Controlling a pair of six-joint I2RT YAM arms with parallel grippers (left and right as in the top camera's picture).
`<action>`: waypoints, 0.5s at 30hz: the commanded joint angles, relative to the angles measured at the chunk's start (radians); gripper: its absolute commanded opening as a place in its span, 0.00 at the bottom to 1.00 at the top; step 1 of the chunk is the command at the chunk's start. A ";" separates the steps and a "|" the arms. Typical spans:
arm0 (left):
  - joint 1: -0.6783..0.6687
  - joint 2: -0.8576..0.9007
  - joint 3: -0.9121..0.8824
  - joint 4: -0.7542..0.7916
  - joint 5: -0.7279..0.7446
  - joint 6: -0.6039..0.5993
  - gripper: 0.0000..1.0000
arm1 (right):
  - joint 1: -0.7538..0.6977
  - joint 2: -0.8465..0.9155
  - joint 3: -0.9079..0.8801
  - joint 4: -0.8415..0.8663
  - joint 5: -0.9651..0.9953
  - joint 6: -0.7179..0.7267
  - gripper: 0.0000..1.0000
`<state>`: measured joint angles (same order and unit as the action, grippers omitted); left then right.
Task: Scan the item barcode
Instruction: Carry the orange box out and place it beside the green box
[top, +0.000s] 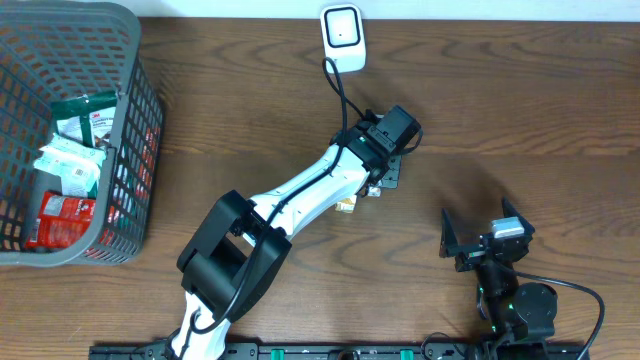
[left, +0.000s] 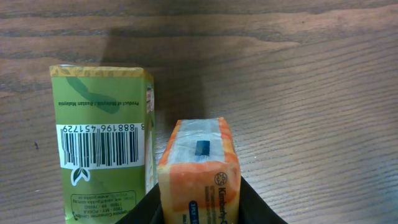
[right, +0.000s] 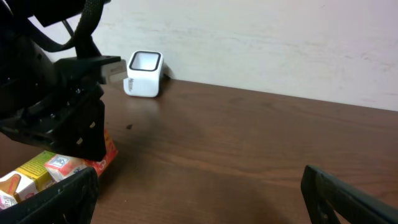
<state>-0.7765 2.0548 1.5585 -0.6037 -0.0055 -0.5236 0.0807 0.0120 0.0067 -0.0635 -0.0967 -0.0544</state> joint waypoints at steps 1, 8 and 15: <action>-0.011 0.012 0.011 0.003 -0.007 -0.005 0.29 | -0.004 -0.005 -0.001 -0.004 0.005 0.013 0.99; -0.035 0.042 0.011 0.016 -0.052 -0.006 0.29 | -0.004 -0.005 -0.001 -0.004 0.005 0.013 0.99; -0.053 0.048 0.010 0.035 -0.060 -0.006 0.30 | -0.004 -0.005 -0.001 -0.004 0.005 0.013 0.99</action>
<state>-0.8253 2.0899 1.5585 -0.5804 -0.0368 -0.5240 0.0807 0.0120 0.0067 -0.0635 -0.0967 -0.0544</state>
